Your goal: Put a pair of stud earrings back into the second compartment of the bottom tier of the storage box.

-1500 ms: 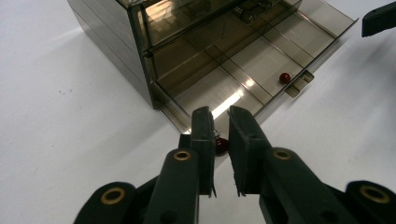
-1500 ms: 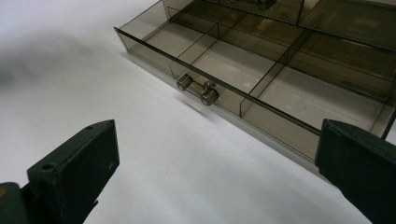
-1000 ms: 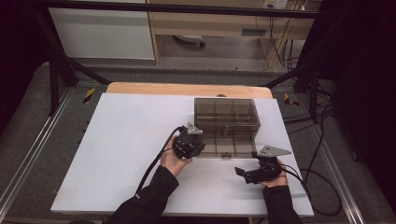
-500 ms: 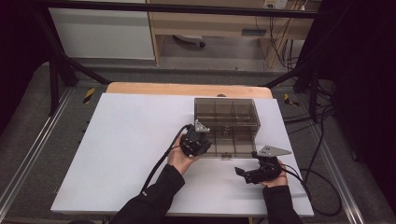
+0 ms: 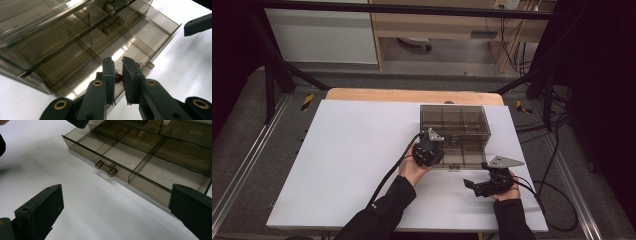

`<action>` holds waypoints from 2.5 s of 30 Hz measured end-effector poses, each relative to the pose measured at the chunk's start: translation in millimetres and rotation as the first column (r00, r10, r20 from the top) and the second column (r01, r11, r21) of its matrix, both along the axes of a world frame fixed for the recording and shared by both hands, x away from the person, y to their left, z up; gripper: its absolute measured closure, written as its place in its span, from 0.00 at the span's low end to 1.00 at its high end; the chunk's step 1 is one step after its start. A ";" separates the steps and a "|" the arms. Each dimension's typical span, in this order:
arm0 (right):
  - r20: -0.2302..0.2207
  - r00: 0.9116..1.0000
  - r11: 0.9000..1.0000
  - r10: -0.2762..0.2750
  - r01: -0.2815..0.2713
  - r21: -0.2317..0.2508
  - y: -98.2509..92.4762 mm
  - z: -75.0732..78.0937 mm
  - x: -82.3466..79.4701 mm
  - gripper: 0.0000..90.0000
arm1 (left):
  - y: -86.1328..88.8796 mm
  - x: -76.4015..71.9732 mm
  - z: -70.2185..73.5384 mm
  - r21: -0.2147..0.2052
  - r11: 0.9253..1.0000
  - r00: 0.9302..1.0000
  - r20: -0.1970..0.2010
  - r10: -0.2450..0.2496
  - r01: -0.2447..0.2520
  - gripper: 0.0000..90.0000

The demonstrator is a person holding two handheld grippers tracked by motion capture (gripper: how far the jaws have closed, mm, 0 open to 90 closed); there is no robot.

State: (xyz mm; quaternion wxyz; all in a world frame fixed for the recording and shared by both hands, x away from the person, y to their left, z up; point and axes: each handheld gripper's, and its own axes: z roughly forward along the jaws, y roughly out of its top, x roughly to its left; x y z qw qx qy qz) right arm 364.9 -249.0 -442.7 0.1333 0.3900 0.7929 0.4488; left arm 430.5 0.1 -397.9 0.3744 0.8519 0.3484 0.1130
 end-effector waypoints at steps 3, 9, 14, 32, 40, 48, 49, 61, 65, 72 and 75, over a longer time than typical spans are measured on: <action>0.000 1.000 1.000 0.000 0.000 -0.002 0.0 -0.1 0.1 0.00 | -3.7 2.2 -1.7 0.001 1.000 1.000 -0.002 -0.003 0.003 0.89; -0.002 1.000 1.000 0.001 -0.001 -0.004 0.3 -0.5 0.3 0.00 | -10.7 6.1 -4.3 0.005 1.000 1.000 -0.001 -0.008 0.008 0.89; -0.001 1.000 1.000 0.002 -0.002 -0.004 0.3 -0.6 0.4 0.00 | -16.4 7.8 -8.1 0.009 1.000 1.000 0.002 -0.010 0.010 0.89; -0.001 1.000 1.000 0.002 -0.002 -0.001 0.3 -0.6 0.5 0.00 | -29.8 15.2 -26.0 0.024 0.999 1.000 -0.021 -0.021 0.021 0.89; -0.002 1.000 1.000 0.002 -0.002 0.000 0.4 -0.7 0.6 0.00 | -28.6 14.0 -22.6 0.003 0.999 0.999 -0.024 -0.034 0.034 0.82; -0.002 1.000 1.000 0.001 -0.001 0.006 0.1 0.1 0.1 0.00 | -17.6 3.2 -6.9 0.004 0.998 0.998 0.005 -0.057 0.057 0.71; -0.004 1.000 1.000 0.000 0.000 0.010 0.3 0.3 -0.1 0.00 | -15.1 1.1 -5.0 0.004 0.998 0.998 0.012 -0.058 0.058 0.69; 0.000 1.000 1.000 -0.005 0.005 0.005 0.8 -0.6 0.5 0.00 | 28.4 -13.2 7.7 0.017 0.998 0.997 0.033 -0.067 0.067 0.43; 0.001 1.000 1.000 -0.008 0.008 0.007 0.9 -0.5 0.4 0.00 | 46.8 -14.8 5.6 0.014 0.999 0.998 0.039 -0.048 0.048 0.37; 0.003 1.000 1.000 -0.009 0.009 0.004 0.9 -0.5 0.5 0.00 | 79.5 -17.9 1.1 0.014 1.000 0.999 0.043 -0.002 0.001 0.28; 0.000 1.000 1.000 -0.010 0.010 0.005 0.7 -0.2 0.4 0.00 | 94.3 -20.7 -1.2 0.010 1.000 0.999 0.043 0.007 -0.008 0.25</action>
